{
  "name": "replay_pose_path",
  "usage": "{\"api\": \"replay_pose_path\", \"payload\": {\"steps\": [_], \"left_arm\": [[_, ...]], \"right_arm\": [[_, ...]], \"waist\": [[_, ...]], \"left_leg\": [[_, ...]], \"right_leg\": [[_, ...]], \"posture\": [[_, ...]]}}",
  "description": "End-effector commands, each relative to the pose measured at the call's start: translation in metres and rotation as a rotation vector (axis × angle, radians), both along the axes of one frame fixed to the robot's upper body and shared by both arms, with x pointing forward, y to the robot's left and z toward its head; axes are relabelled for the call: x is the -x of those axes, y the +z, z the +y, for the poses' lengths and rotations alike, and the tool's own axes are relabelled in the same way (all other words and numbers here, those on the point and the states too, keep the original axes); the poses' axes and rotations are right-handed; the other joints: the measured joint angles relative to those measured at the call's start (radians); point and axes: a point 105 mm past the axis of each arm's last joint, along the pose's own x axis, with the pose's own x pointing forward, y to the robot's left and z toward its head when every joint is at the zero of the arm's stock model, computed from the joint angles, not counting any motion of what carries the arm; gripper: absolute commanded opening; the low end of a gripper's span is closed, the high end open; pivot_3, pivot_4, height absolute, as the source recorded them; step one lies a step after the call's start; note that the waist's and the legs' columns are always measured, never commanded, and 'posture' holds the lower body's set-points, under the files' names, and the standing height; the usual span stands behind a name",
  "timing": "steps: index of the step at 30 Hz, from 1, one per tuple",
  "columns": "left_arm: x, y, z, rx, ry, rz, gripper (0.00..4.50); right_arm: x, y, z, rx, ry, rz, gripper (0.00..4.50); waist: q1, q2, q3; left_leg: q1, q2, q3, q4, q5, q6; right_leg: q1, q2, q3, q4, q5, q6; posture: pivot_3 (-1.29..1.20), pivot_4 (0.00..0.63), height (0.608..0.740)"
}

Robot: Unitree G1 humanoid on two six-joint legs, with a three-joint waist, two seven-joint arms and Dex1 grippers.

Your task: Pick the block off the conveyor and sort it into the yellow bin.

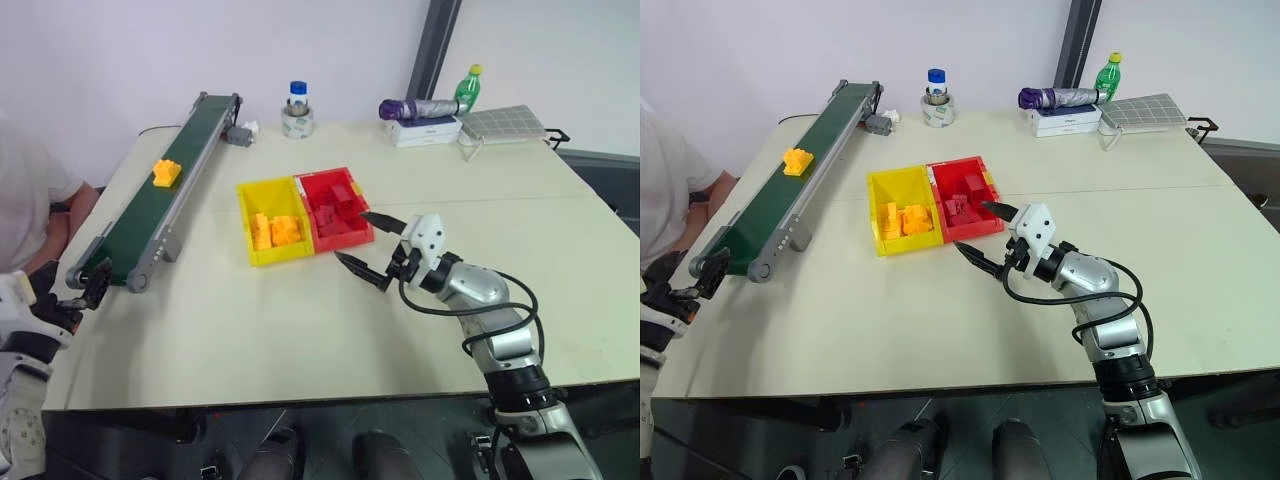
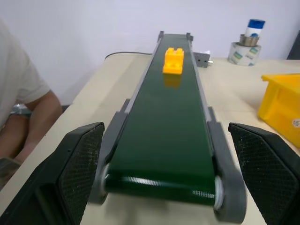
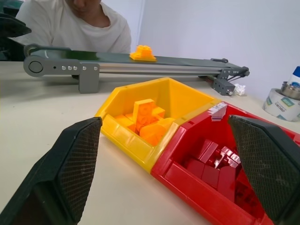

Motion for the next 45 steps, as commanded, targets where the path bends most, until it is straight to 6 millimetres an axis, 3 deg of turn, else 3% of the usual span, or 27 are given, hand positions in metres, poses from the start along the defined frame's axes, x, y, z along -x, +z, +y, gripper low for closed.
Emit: {"api": "replay_pose_path", "payload": {"steps": [1, 5, 9, 13, 20, 24, 26, 31, 34, 39, 43, 45], "left_arm": [[-0.001, 0.008, -0.003, -0.025, -0.023, -0.008, 4.47], [-0.009, 0.014, -0.001, -0.009, -0.017, -0.021, 4.47], [-0.035, 0.023, 0.007, -0.001, 0.063, 0.070, 4.47], [-0.062, 0.047, 0.002, -0.013, 0.060, 0.114, 4.47], [-0.097, 0.048, 0.010, -0.098, 0.049, 0.260, 4.47], [-0.115, 0.047, -0.004, -0.036, -0.033, 0.255, 4.47], [-0.121, 0.042, -0.010, -0.028, -0.064, 0.271, 4.47], [-0.123, 0.028, 0.000, -0.053, -0.013, 0.317, 4.47], [-0.123, 0.027, 0.004, -0.044, 0.012, 0.310, 3.67], [-0.120, 0.038, 0.003, -0.028, 0.013, 0.248, 1.28], [-0.119, 0.062, -0.010, -0.010, -0.042, 0.114, 1.34], [-0.115, 0.080, -0.044, -0.008, -0.205, 0.010, 1.34]], "right_arm": [[0.002, 0.012, 0.003, -0.013, 0.009, -0.052, 4.50], [0.003, 0.011, 0.002, -0.009, 0.005, -0.050, 4.50], [0.002, 0.010, 0.002, -0.009, 0.002, -0.048, 4.50], [0.002, 0.009, 0.004, -0.008, 0.003, -0.047, 4.50], [0.004, 0.008, 0.003, -0.011, -0.009, -0.048, 4.50], [0.005, 0.010, 0.002, -0.020, -0.018, -0.054, 4.50], [0.006, 0.011, 0.002, -0.026, -0.022, -0.055, 4.50], [0.007, 0.011, -0.002, -0.022, -0.039, -0.055, 4.50], [0.007, 0.011, -0.003, -0.020, -0.041, -0.054, 4.50], [0.006, 0.011, -0.002, -0.018, -0.038, -0.053, 4.50], [0.006, 0.011, -0.002, -0.018, -0.033, -0.051, 4.50], [0.005, 0.011, -0.001, -0.018, -0.030, -0.051, 4.50]], "waist": [[-0.001, 0.000, 0.000], [0.000, 0.000, 0.000], [0.008, 0.000, 0.000], [0.011, 0.000, 0.000], [-0.003, -0.001, 0.000], [-0.002, -0.001, 0.000], [-0.002, -0.001, 0.000], [-0.006, -0.001, 0.000], [-0.005, -0.001, 0.000], [-0.002, -0.001, 0.000], [-0.001, -0.001, -0.001], [-0.001, -0.001, -0.001]], "left_leg": [[0.000, 0.000, 0.000, 0.000, 0.000, 0.000], [0.000, 0.000, 0.000, -0.001, 0.000, 0.000], [0.000, 0.000, 0.000, -0.002, 0.000, 0.000], [0.000, 0.000, 0.000, -0.001, 0.000, 0.000], [0.000, 0.000, 0.001, -0.007, 0.003, -0.001], [0.000, 0.001, 0.001, -0.008, 0.004, -0.002], [0.000, 0.001, 0.001, -0.008, 0.004, -0.002], [0.000, 0.001, 0.001, -0.008, 0.004, -0.002], [0.000, 0.001, 0.001, -0.008, 0.005, -0.002], [0.000, 0.001, 0.001, -0.008, 0.005, -0.002], [0.000, 0.001, 0.001, -0.008, 0.005, -0.002], [0.000, 0.001, 0.001, -0.007, 0.005, -0.002]], "right_leg": [[0.000, 0.000, 0.000, 0.000, 0.000, 0.000], [-0.001, 0.000, 0.000, 0.000, 0.000, 0.000], [-0.002, 0.000, -0.001, 0.001, 0.000, 0.000], [-0.003, 0.000, 0.000, 0.000, 0.000, 0.000], [-0.005, 0.001, 0.000, 0.002, 0.003, 0.005], [-0.006, 0.001, 0.000, 0.002, 0.003, 0.005], [-0.005, 0.001, 0.000, 0.002, 0.003, 0.005], [-0.006, 0.001, 0.000, 0.002, 0.003, 0.005], [-0.006, 0.001, 0.000, 0.003, 0.003, 0.005], [-0.006, 0.001, 0.000, 0.003, 0.003, 0.004], [-0.005, 0.001, 0.000, 0.003, 0.003, 0.004], [-0.005, 0.001, 0.000, 0.003, 0.003, 0.004]], "posture": [[0.00, 0.150, 0.740], [0.00, 0.150, 0.740], [0.00, 0.150, 0.740], [0.00, 0.150, 0.740], [0.00, 0.150, 0.740], [0.00, 0.150, 0.740], [0.00, 0.150, 0.740], [0.00, 0.150, 0.740], [0.00, 0.150, 0.740], [0.00, 0.150, 0.740], [0.00, 0.150, 0.740], [0.00, 0.150, 0.740]]}}
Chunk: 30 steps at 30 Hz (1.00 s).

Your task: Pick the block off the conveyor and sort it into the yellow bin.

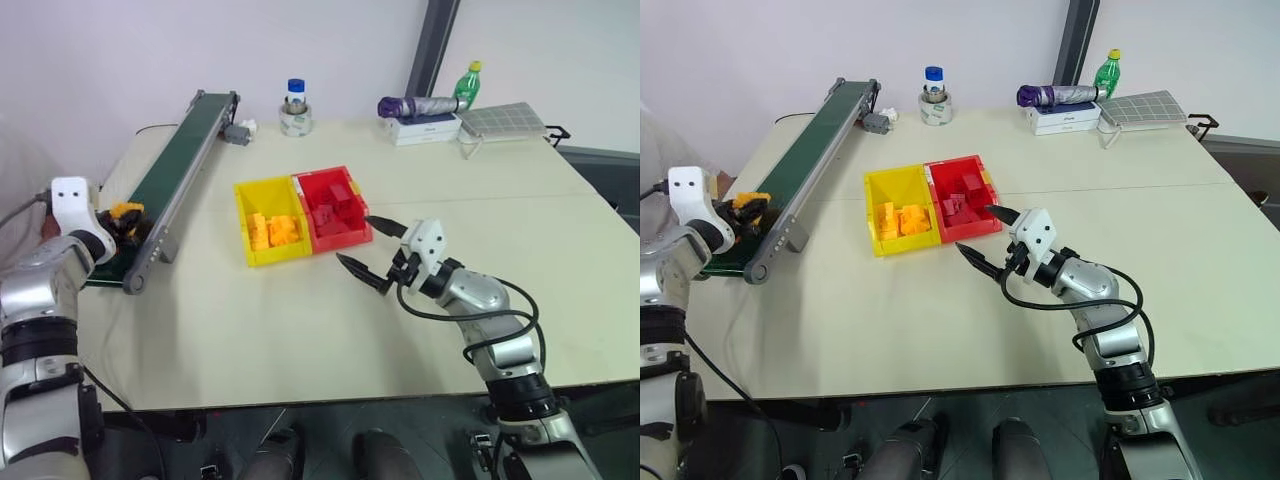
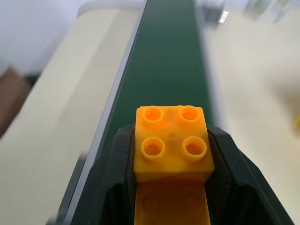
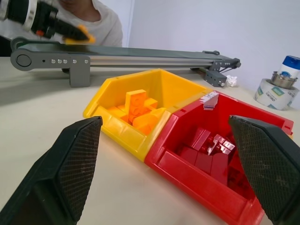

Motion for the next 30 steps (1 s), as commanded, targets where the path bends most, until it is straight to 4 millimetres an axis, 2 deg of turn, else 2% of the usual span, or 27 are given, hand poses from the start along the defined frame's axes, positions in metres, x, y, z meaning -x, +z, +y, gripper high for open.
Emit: {"api": "replay_pose_path", "payload": {"steps": [1, 5, 9, 12, 16, 18, 19, 22, 23, 27, 30], "left_arm": [[0.011, 0.046, -0.049, 0.036, -0.236, -0.221, 1.34], [0.012, 0.048, -0.104, 0.074, -0.399, -0.222, 1.34], [-0.006, 0.032, -0.155, 0.115, -0.393, -0.200, 1.34], [-0.019, 0.015, -0.168, 0.141, -0.302, -0.168, 1.34], [-0.033, 0.008, -0.193, 0.189, -0.310, -0.149, 1.34], [-0.039, 0.010, -0.197, 0.188, -0.293, -0.159, 2.37], [-0.041, 0.011, -0.197, 0.189, -0.282, -0.162, 2.59], [-0.049, 0.014, -0.191, 0.144, -0.224, -0.188, 4.13], [-0.049, 0.018, -0.189, 0.131, -0.217, -0.211, 4.47], [-0.038, 0.029, -0.187, 0.115, -0.284, -0.285, 4.47], [-0.024, 0.028, -0.179, 0.078, -0.346, -0.289, 4.47]], "right_arm": [[0.003, 0.016, 0.002, -0.010, 0.017, -0.061, 4.50], [0.003, 0.017, 0.002, -0.008, 0.019, -0.062, 4.50], [0.002, 0.017, 0.004, -0.008, 0.016, -0.064, 4.50], [0.002, 0.019, 0.002, -0.018, 0.000, -0.070, 4.50], [0.005, 0.015, 0.000, -0.014, -0.010, -0.064, 4.50], [0.006, 0.015, 0.000, -0.017, -0.014, -0.064, 4.50], [0.006, 0.016, 0.000, -0.020, -0.018, -0.065, 4.50], [0.005, 0.018, -0.002, -0.027, -0.030, -0.068, 4.50], [0.006, 0.017, -0.002, -0.025, -0.031, -0.067, 4.50], [0.006, 0.016, -0.002, -0.024, -0.033, -0.063, 4.50], [0.006, 0.016, -0.003, -0.024, -0.034, -0.063, 4.50]], "waist": [[0.001, 0.000, 0.000], [-0.001, 0.000, 0.000], [0.001, 0.000, 0.000], [-0.002, 0.000, 0.000], [0.001, 0.000, 0.000], [0.003, 0.000, 0.000], [0.003, 0.000, 0.000], [0.000, 0.000, 0.000], [-0.001, 0.000, 0.000], [0.000, 0.000, 0.000], [-0.004, 0.000, 0.000]], "left_leg": [[0.000, 0.000, 0.000, 0.000, 0.000, 0.000], [0.000, 0.000, 0.000, 0.002, 0.000, 0.000], [0.001, 0.000, 0.000, 0.006, 0.000, 0.000], [0.000, 0.000, 0.000, 0.010, 0.000, 0.000], [0.000, 0.001, 0.000, 0.011, 0.000, 0.000], [0.000, 0.002, -0.001, 0.012, 0.000, 0.000], [0.000, 0.002, -0.001, 0.012, 0.000, 0.000], [0.000, 0.001, 0.000, 0.012, 0.000, 0.000], [0.000, 0.001, 0.000, 0.012, 0.000, 0.000], [0.000, 0.002, -0.001, 0.012, 0.000, 0.000], [0.000, 0.002, 0.000, 0.012, 0.000, 0.000]], "right_leg": [[0.000, 0.000, 0.000, 0.000, 0.000, 0.000], [0.002, 0.000, 0.000, 0.000, 0.000, 0.000], [0.003, 0.001, 0.000, 0.002, 0.000, 0.000], [0.005, 0.001, -0.001, 0.002, 0.001, 0.001], [0.005, 0.003, -0.001, 0.002, 0.002, 0.001], [0.005, 0.003, -0.001, 0.002, 0.002, 0.001], [0.006, 0.003, -0.001, 0.002, 0.002, 0.001], [0.006, 0.003, -0.001, 0.001, 0.003, 0.001], [0.006, 0.003, -0.001, 0.001, 0.003, 0.001], [0.006, 0.003, -0.001, 0.001, 0.003, 0.001], [0.006, 0.003, -0.001, 0.001, 0.003, 0.001]], "posture": [[0.00, 0.150, 0.740], [0.00, 0.150, 0.740], [0.00, 0.150, 0.740], [0.00, 0.150, 0.740], [0.00, 0.150, 0.740], [0.00, 0.150, 0.740], [0.00, 0.150, 0.740], [0.00, 0.150, 0.740], [0.00, 0.150, 0.740], [0.00, 0.150, 0.740], [0.00, 0.150, 0.740]]}}
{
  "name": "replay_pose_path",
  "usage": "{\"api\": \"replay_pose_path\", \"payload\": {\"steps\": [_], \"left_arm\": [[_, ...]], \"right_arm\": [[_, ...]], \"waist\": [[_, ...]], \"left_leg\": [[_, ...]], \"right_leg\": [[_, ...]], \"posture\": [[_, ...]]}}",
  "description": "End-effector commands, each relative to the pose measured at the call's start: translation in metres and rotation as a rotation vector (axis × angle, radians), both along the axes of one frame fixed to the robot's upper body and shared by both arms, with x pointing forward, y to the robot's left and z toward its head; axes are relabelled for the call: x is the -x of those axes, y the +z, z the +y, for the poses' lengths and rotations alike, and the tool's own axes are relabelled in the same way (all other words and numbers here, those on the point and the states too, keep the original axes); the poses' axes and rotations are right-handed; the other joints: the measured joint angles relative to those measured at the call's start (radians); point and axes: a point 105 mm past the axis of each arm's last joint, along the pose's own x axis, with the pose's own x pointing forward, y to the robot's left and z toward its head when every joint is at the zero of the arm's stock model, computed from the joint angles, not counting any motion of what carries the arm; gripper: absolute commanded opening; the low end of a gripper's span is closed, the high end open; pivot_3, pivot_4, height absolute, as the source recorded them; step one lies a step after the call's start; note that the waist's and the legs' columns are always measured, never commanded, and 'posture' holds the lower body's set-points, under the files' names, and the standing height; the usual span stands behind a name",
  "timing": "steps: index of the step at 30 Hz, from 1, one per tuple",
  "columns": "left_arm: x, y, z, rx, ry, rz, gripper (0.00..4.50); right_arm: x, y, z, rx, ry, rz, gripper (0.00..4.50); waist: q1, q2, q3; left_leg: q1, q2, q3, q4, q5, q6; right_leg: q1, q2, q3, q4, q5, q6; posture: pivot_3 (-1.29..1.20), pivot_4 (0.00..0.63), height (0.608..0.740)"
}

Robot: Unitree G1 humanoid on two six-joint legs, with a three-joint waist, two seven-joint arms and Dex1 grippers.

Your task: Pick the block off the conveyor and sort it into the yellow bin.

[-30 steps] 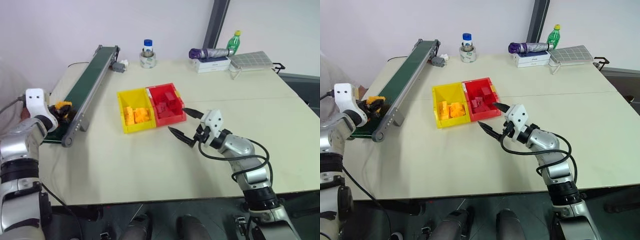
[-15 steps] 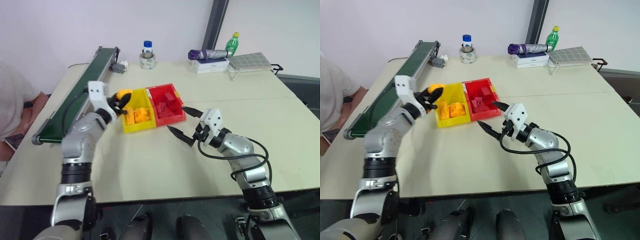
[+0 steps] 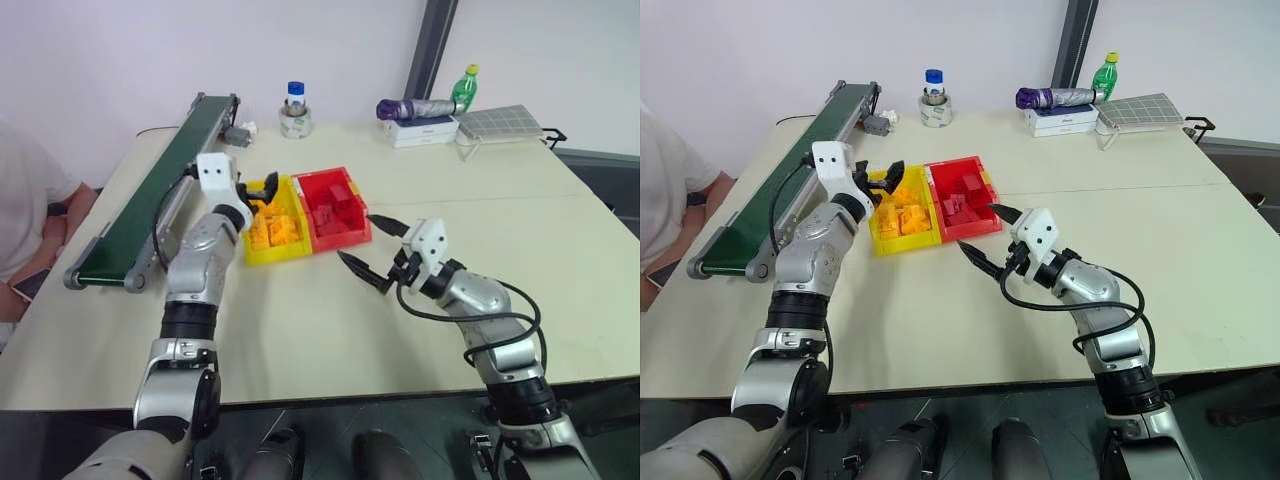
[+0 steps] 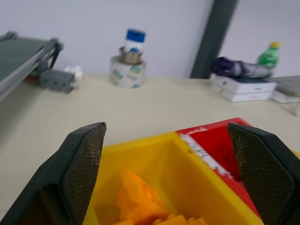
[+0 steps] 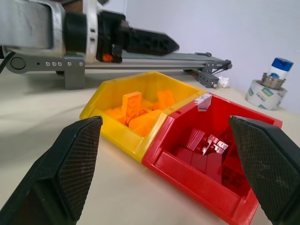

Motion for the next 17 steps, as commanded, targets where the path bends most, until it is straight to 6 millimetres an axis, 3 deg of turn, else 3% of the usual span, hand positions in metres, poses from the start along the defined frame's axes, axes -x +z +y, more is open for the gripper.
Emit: {"api": "replay_pose_path", "payload": {"steps": [1, 3, 6, 8, 14, 17], "left_arm": [[0.020, 0.017, 0.011, -0.043, -0.073, -0.075, 4.47], [0.032, 0.017, 0.019, -0.039, -0.124, -0.067, 4.47], [0.068, 0.020, 0.032, -0.132, -0.256, -0.081, 4.47], [0.084, 0.014, 0.054, -0.205, -0.244, -0.032, 4.47], [0.111, 0.000, 0.109, -0.293, -0.148, 0.036, 4.47], [0.118, -0.002, 0.131, -0.214, -0.131, 0.010, 4.47]], "right_arm": [[0.005, 0.015, -0.001, -0.008, 0.004, -0.067, 4.50], [0.005, 0.015, -0.001, -0.008, 0.006, -0.065, 4.50], [0.005, 0.014, -0.002, -0.003, 0.012, -0.061, 4.50], [0.005, 0.014, -0.003, 0.008, 0.015, -0.063, 4.50], [0.003, 0.014, -0.004, 0.016, 0.019, -0.064, 4.50], [0.003, 0.015, -0.002, 0.016, 0.032, -0.063, 4.50]], "waist": [[-0.003, 0.000, 0.000], [-0.002, 0.000, 0.000], [-0.005, 0.000, 0.000], [-0.005, 0.001, 0.000], [0.006, 0.001, 0.000], [0.009, 0.001, 0.000]], "left_leg": [[0.000, 0.000, 0.000, 0.000, 0.000, 0.000], [0.000, 0.001, 0.000, 0.000, 0.000, 0.000], [0.000, 0.001, 0.000, 0.000, 0.000, 0.000], [0.000, 0.001, 0.000, -0.001, 0.000, 0.000], [0.000, 0.002, 0.000, -0.002, -0.002, -0.002], [0.000, 0.002, 0.000, -0.002, -0.002, -0.003]], "right_leg": [[0.000, 0.000, 0.000, 0.000, 0.000, 0.000], [0.000, 0.000, 0.000, 0.000, 0.000, 0.000], [-0.001, 0.001, 0.000, 0.000, 0.000, 0.000], [-0.001, 0.001, 0.001, 0.000, 0.000, -0.001], [-0.001, 0.001, 0.001, 0.000, -0.002, -0.006], [-0.001, 0.001, 0.001, -0.002, -0.002, -0.006]], "posture": [[0.00, 0.150, 0.740], [0.00, 0.150, 0.740], [0.00, 0.150, 0.740], [0.00, 0.150, 0.740], [0.00, 0.150, 0.740], [0.00, 0.150, 0.740]]}}
